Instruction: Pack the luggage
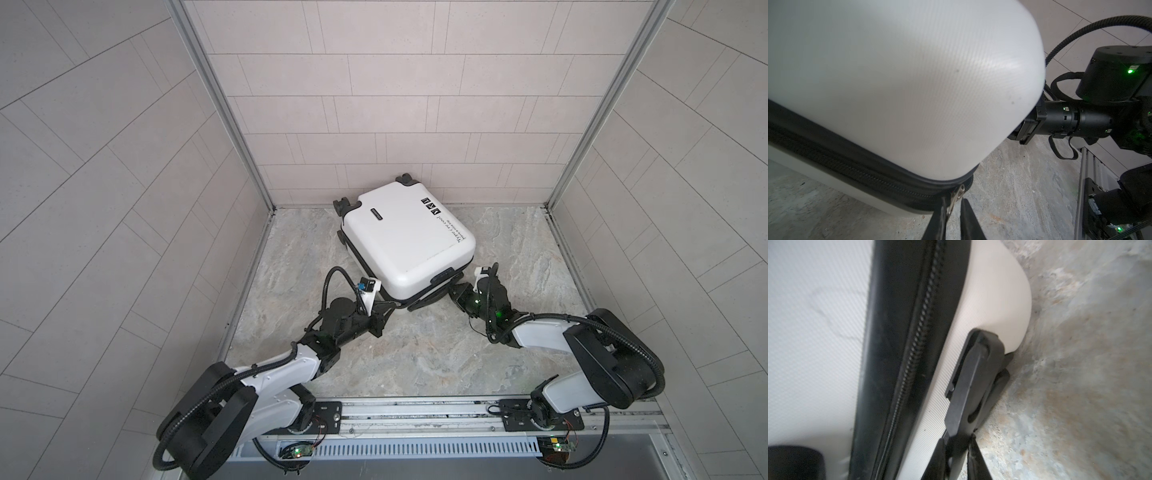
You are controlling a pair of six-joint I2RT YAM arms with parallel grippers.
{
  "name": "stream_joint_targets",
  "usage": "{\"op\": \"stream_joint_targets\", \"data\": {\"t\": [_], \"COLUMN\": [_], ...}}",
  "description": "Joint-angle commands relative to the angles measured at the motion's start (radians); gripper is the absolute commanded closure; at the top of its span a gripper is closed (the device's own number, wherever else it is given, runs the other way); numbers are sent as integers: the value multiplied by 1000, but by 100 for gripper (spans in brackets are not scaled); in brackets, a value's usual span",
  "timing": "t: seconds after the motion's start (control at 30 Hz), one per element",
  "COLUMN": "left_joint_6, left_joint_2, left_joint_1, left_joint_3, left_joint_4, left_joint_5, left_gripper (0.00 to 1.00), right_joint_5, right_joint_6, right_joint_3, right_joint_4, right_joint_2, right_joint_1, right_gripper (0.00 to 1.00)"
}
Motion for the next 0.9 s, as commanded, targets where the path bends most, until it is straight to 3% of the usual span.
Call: {"op": "stream_joint_targets", "data": {"t": [0.0,0.23,0.33,0.47,0.63,0.87], "left_joint_6": [3,-1,-7,-8,-2,-16], "left_joint_2": [2,0,-8,-36,-45,-11], "left_joint_1": [-6,-7,-7,-6,-6,-6], "left_joint_3": [25,30,27,19,17,29], "left_joint_4": [9,4,8,7,9,9], "left_joint_5": [7,5,-1,-19,-27,-23], "left_gripper": [82,85,70,64,73,77], "right_joint_5": [-46,-46,-48,-46,-46,-47], "right_joint_6": [-70,-70,-70,-72,-73,-72], "right_joint_3": [8,9,10,12,15,16], "right_joint_4": [125,125,123,117,115,120], "right_joint_2": [-33,-33,-33,-34,-31,-25], "right_joint_1": [24,27,27,27,27,26], "right_gripper": [100,100,100,100,100,100]}}
